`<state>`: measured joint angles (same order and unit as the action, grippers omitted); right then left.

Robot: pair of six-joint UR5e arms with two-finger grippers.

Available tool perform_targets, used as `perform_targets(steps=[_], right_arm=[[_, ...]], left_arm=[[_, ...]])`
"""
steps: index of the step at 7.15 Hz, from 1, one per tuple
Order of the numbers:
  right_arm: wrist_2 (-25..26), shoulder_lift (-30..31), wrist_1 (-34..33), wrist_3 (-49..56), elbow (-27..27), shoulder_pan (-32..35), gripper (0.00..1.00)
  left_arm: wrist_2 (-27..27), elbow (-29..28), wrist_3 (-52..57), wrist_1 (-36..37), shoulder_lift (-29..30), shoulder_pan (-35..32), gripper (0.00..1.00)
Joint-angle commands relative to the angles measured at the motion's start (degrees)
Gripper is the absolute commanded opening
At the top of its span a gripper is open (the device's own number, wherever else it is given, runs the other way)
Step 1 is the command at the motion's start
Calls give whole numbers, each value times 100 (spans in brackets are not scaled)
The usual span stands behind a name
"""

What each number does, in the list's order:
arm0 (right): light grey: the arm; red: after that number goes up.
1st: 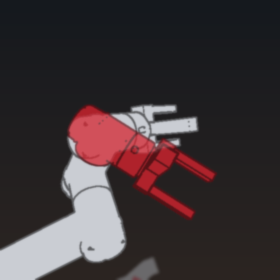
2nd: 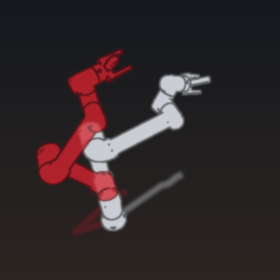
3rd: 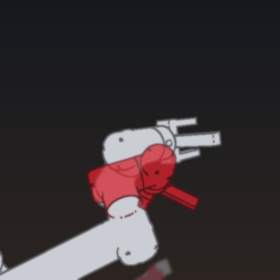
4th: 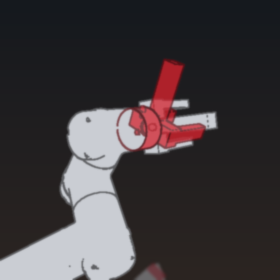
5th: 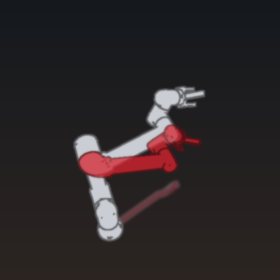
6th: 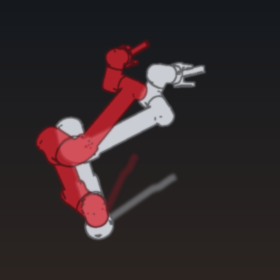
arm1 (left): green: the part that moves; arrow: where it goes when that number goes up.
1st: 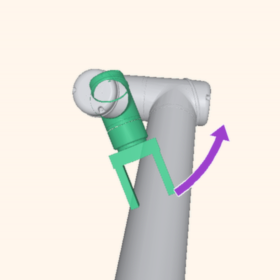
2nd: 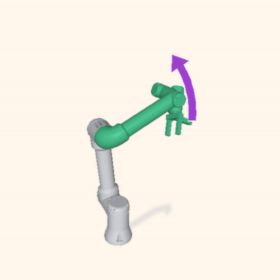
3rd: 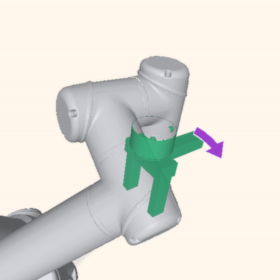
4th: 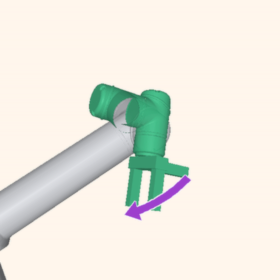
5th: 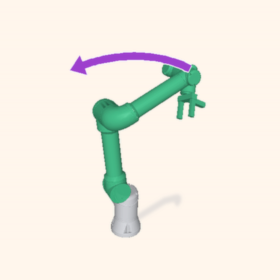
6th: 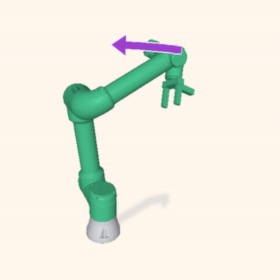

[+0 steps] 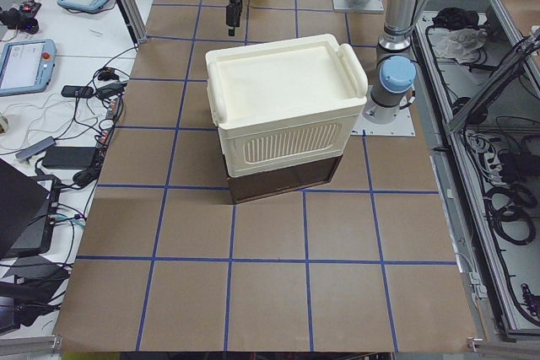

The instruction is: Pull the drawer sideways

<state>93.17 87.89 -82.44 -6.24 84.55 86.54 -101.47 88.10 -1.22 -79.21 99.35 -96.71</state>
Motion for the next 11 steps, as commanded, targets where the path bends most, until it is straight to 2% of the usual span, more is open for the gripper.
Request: perform_targets(steps=[1,2,4,6,11], right_arm=[[0,0,0,0,0,3,100],[0,0,0,0,0,3,100],[0,0,0,0,0,-6,100],[0,0,0,0,0,3,100],[0,0,0,0,0,-6,100]], left_arm=[[1084,-21,157,-856,-826,783,96],[1068,-4,157,-877,-1073,838,100],[1095,58,471,-1219,-1250,891,100],[1077,58,456,-1185,-1373,891,100],[1068,-21,430,-1114,-1225,953,100]])
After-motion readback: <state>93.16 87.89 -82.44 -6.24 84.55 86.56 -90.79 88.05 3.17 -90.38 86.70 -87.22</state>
